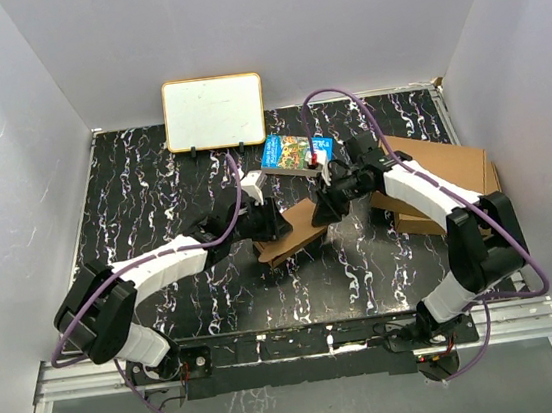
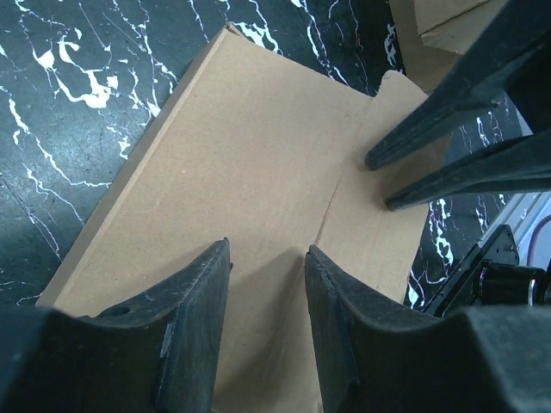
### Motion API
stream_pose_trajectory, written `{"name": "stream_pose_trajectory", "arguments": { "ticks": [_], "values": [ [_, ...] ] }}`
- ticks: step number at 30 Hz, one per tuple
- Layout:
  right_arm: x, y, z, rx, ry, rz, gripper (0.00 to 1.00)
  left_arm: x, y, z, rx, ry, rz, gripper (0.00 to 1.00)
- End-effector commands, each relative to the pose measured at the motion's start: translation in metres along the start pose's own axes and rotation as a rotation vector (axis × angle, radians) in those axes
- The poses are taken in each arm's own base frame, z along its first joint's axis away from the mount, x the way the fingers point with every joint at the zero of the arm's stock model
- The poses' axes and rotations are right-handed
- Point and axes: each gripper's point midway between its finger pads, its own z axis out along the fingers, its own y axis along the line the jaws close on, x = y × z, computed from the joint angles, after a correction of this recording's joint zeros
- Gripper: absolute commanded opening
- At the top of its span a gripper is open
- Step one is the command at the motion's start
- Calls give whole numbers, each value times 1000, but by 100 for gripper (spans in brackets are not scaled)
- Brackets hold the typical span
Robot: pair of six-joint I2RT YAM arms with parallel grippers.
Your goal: Fold the paper box
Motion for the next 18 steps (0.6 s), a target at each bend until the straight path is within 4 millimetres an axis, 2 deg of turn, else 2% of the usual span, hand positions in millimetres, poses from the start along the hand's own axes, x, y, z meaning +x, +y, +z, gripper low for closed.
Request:
{"name": "stream_pose_trajectory", "arguments": {
  "ticks": [1, 4, 7, 10, 13, 16, 18],
  "values": [
    [-24, -13, 0, 40, -26, -36, 28, 18, 6, -1, -4, 54, -18, 39],
    [-23, -12, 1, 30, -24, -35, 29, 15, 4, -3, -3, 45, -17, 39],
    [-27, -10, 0, 21, -31, -39, 30, 2, 1, -11, -25, 18, -6, 40],
    [-29, -11, 0, 19, -32, -40, 30, -13, 3, -23, -74, -21, 9, 43],
    [-28, -11, 1, 14, -30, -35, 30, -32, 3, -50, -116, -104, 17, 44],
    [-27, -12, 2, 10, -28, -31, 30, -29, 12, -73, -165, -147, -7, 45],
    [-27, -12, 3, 8, -27, -28, 31, -14, 22, -86, -188, -150, -41, 43]
  ]
}}
